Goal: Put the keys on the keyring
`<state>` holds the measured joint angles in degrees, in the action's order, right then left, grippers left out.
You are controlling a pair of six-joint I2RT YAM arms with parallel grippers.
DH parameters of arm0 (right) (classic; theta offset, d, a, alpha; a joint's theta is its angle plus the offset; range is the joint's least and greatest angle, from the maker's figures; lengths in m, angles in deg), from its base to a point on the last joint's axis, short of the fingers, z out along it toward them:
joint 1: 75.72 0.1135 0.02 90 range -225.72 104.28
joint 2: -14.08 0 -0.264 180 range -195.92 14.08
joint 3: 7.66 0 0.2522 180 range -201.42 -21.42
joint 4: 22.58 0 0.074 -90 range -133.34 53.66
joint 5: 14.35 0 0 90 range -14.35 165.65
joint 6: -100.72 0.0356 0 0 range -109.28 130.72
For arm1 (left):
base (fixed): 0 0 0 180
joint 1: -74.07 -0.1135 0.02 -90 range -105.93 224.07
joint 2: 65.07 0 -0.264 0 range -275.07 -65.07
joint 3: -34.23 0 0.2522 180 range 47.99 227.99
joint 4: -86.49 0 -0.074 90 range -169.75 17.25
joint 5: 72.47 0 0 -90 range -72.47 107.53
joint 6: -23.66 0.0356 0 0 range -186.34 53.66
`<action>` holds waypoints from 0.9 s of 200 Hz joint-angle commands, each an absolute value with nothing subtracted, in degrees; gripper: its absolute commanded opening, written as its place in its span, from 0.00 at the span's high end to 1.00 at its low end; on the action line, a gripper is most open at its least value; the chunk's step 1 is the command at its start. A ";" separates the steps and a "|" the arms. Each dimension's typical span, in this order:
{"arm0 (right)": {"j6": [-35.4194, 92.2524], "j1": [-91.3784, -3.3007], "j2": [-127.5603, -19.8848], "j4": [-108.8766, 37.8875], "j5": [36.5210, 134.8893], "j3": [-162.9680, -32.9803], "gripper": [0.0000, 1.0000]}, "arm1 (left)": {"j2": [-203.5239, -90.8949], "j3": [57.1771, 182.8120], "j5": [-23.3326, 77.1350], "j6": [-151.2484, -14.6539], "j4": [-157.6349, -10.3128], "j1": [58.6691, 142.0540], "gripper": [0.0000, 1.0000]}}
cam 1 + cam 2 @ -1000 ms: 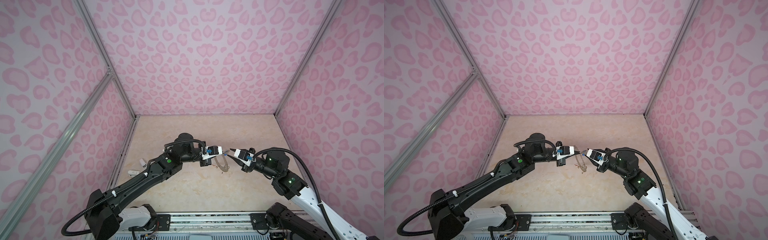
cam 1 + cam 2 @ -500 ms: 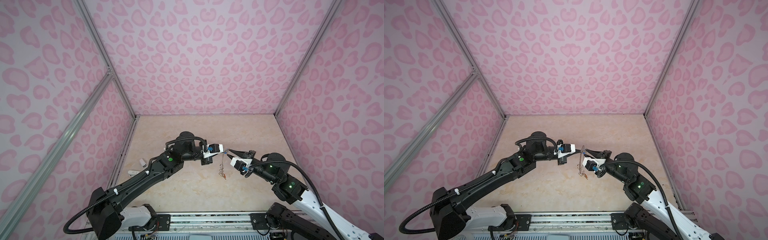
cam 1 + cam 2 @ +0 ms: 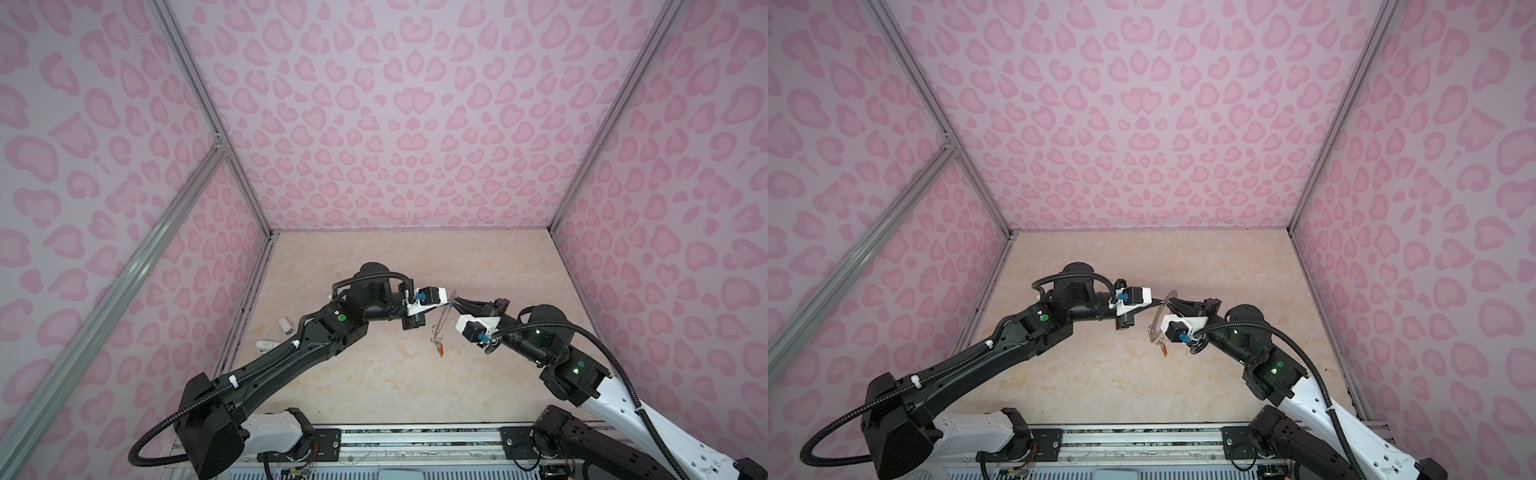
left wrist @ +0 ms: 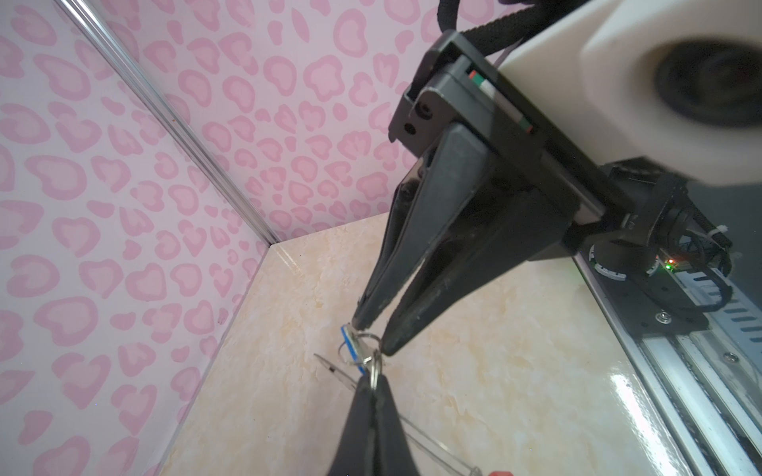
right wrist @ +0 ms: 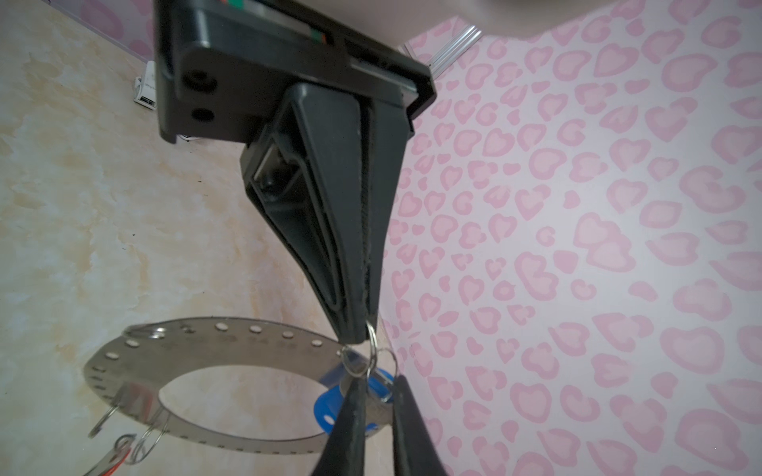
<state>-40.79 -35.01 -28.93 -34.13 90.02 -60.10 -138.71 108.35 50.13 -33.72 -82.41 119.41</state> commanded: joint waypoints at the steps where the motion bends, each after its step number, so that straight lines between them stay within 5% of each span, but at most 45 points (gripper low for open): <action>1: -41.52 -34.77 -29.15 -32.78 88.90 -59.68 0.87 | -139.03 109.47 51.03 -34.26 -83.09 119.19 0.97; 152: -43.79 -34.33 -28.00 -33.94 85.61 -59.26 1.00 | -140.63 111.40 52.65 -36.54 -83.45 118.83 0.97; 180: -40.51 -35.41 -26.13 -32.30 86.29 -58.96 0.82 | -140.82 111.74 53.04 -36.98 -83.27 118.80 0.97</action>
